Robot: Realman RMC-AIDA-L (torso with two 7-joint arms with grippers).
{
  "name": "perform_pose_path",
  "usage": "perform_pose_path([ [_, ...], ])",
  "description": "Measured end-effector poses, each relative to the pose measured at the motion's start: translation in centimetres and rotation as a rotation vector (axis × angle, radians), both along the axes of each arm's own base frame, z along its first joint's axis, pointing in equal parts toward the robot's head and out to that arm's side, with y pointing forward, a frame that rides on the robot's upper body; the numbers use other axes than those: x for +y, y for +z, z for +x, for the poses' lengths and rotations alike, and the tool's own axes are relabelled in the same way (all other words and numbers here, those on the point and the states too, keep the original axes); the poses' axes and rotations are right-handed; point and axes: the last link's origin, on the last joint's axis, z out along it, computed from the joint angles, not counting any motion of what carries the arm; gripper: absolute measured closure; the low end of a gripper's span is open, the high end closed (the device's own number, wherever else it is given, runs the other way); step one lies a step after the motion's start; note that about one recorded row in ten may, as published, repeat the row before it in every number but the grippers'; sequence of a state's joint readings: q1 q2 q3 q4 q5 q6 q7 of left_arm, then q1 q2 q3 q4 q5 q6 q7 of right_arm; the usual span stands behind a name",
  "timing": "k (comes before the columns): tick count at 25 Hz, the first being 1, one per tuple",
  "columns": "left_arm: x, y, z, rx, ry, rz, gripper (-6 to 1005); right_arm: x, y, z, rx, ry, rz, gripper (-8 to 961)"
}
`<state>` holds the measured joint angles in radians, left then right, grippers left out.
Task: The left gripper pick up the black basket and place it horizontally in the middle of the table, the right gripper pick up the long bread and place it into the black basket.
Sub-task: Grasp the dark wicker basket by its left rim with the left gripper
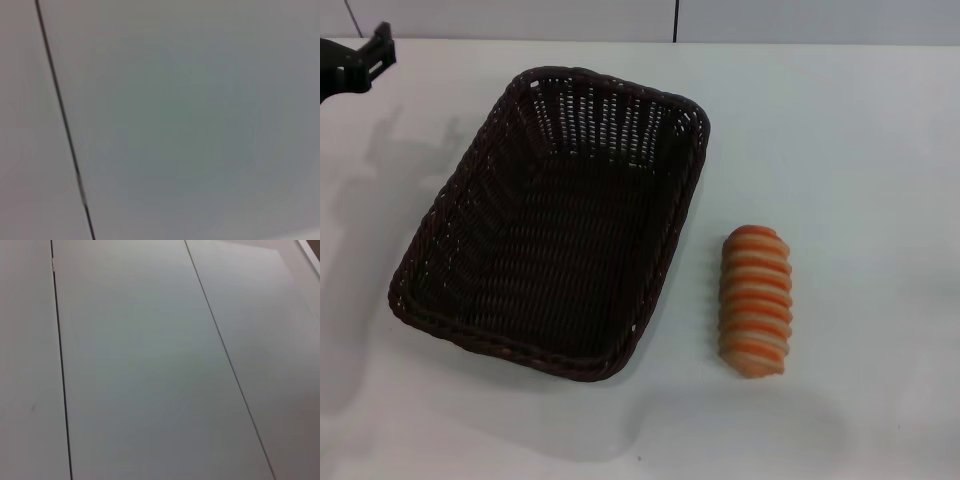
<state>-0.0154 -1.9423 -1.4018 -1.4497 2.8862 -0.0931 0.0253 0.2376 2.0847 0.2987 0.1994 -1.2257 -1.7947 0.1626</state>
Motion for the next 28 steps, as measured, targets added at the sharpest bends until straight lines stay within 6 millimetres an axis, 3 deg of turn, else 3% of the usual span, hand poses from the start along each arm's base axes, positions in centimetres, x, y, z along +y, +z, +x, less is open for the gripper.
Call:
perform_pose_path([
  [6, -0.2, 0.1, 4.3, 0.075, 0.193, -0.219, 252, 0.1, -0.1, 0.1, 0.005, -0.006, -0.013, 158],
  [13, -1.7, -0.9, 7.1, 0.069, 0.194, -0.35, 263, 0.5, -0.3, 0.3, 0.014, -0.017, -0.035, 158],
  [19, -2.3, -1.9, 7.5, 0.056, 0.202, -0.419, 272, 0.7, -0.4, 0.4, 0.017, -0.023, -0.044, 159],
  [28, -1.5, -3.8, 5.5, 0.083, 0.257, -0.483, 286, 0.7, -0.3, 0.5, 0.01, -0.028, -0.045, 159],
])
